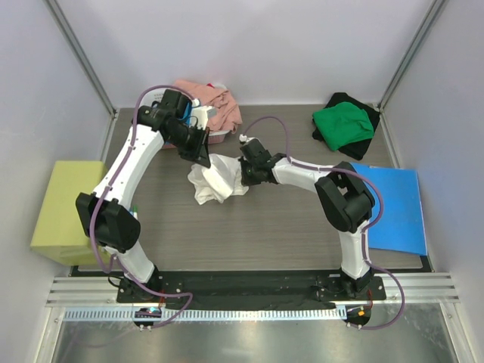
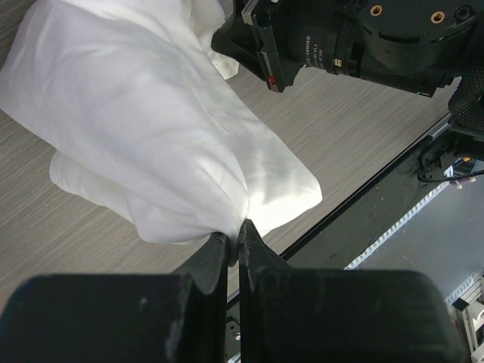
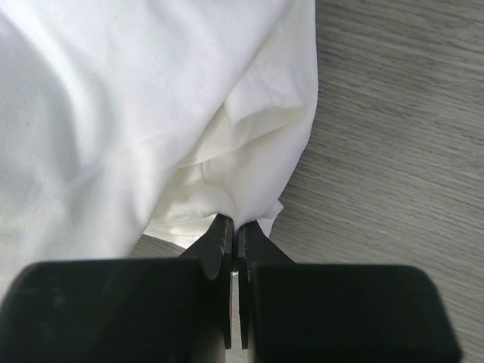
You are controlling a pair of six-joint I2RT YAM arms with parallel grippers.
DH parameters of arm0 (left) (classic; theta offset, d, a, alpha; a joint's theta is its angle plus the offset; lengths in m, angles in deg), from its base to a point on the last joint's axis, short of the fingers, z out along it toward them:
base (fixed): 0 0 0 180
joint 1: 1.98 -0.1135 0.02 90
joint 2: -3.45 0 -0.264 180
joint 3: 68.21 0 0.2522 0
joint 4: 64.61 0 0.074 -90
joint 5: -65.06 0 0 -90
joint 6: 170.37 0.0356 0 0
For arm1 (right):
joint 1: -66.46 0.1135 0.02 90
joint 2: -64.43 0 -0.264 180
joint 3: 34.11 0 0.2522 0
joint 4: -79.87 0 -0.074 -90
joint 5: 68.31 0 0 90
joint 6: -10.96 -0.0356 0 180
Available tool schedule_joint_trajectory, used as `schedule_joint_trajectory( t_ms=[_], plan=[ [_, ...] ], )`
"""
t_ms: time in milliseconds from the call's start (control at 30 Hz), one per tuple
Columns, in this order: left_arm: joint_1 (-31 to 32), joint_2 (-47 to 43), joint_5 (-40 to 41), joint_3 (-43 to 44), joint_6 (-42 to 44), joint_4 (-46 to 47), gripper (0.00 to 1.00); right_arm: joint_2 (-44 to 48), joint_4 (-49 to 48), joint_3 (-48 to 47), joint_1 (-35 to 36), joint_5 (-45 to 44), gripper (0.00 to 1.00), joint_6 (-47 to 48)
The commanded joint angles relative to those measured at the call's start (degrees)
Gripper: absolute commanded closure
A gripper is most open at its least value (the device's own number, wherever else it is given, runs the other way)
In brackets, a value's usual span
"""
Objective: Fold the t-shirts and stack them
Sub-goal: Flatten the tshirt out
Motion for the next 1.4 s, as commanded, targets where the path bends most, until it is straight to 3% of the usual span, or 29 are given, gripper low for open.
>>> schedule_joint_trajectory(
  t_ms=[0,167,367,500,700,833,1067,1367],
  plan=[
    [-0.40,-2.48,-1.28,-0.04,0.36,1.34,1.00,3.28,-2.02,-0.41,0.00,-2.81,0.99,-0.44],
    [-0.48,-2.48,-0.57,3.11,0.71,-0.14,1.00,14.41,0.44,0.82,0.00,-8.16,0.99,1.40],
    [-2.59,-1.69,0.48,22.67,2.46,-8.91,1.00,31.39,3.69,2.58,-0.18,-12.22,0.99,2.02],
    [-3.65,-3.18,0.57,27.47,4.13,-13.51,1.00,45.61,6.24,4.86,-0.09,-13.18,0.99,0.27],
    [-3.65,-13.37,0.75,18.52,12.82,-18.51,1.00,58.73,15.44,6.10,0.00,-13.54,0.99,-2.46],
    [-3.65,-19.00,-3.10,12.81,20.56,-26.84,0.99,64.80,21.52,4.26,-0.09,-13.89,0.99,-3.60],
    [-3.47,-30.68,-0.05,1.11,25.14,-27.31,1.00,66.48,29.70,0.03,0.00,-13.97,0.99,-5.72],
    [-3.47,-22.01,-5.67,-18.49,31.11,-25.56,0.99,63.06,29.01,0.82,-0.09,-16.97,0.99,-5.80]
  ],
)
